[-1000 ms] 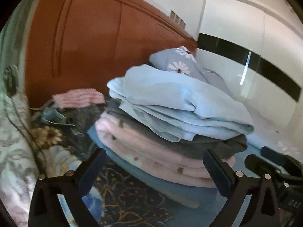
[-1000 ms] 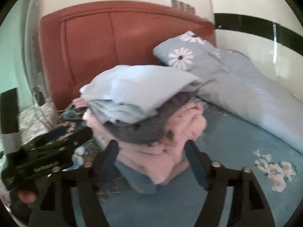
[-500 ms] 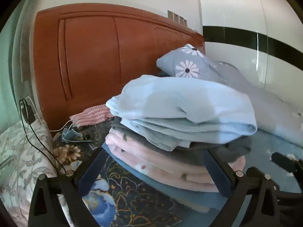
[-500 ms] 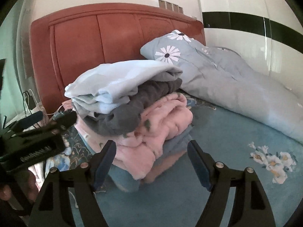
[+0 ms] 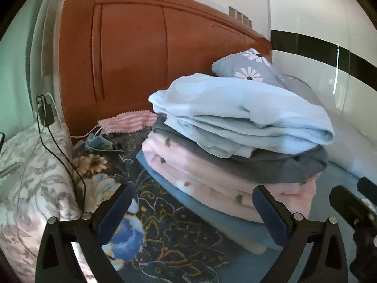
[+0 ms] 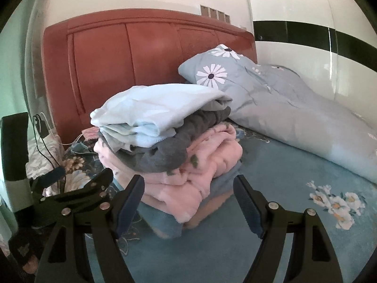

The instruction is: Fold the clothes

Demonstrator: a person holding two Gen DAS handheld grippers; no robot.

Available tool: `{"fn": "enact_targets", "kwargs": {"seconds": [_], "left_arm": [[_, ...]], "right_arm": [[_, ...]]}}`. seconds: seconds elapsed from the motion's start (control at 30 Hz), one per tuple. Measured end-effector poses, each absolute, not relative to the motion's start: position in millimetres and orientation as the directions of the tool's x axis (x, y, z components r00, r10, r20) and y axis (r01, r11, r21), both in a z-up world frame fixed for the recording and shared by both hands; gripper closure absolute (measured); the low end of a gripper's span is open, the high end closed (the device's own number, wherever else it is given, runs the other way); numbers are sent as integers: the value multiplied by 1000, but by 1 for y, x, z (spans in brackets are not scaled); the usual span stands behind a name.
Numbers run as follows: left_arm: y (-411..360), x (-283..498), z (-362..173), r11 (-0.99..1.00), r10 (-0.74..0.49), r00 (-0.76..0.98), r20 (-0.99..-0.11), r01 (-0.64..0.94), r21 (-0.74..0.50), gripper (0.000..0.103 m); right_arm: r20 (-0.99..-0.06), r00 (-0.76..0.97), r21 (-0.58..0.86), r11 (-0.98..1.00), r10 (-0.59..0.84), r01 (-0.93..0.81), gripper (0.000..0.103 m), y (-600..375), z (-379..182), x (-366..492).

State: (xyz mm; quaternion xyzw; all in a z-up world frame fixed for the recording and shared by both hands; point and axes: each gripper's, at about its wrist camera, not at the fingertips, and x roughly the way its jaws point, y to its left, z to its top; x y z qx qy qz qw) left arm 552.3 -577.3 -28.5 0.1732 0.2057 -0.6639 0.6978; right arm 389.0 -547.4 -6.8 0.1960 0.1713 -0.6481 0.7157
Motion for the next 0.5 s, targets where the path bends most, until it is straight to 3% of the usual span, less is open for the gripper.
{"fn": "enact_targets", "kwargs": {"seconds": [0.5], "left_arm": [[-548, 531, -10, 62, -902, 89, -422, 995, 78, 0]], "right_arm": [[-433, 87, 55, 70, -897, 996, 24, -523, 17, 390]]}}
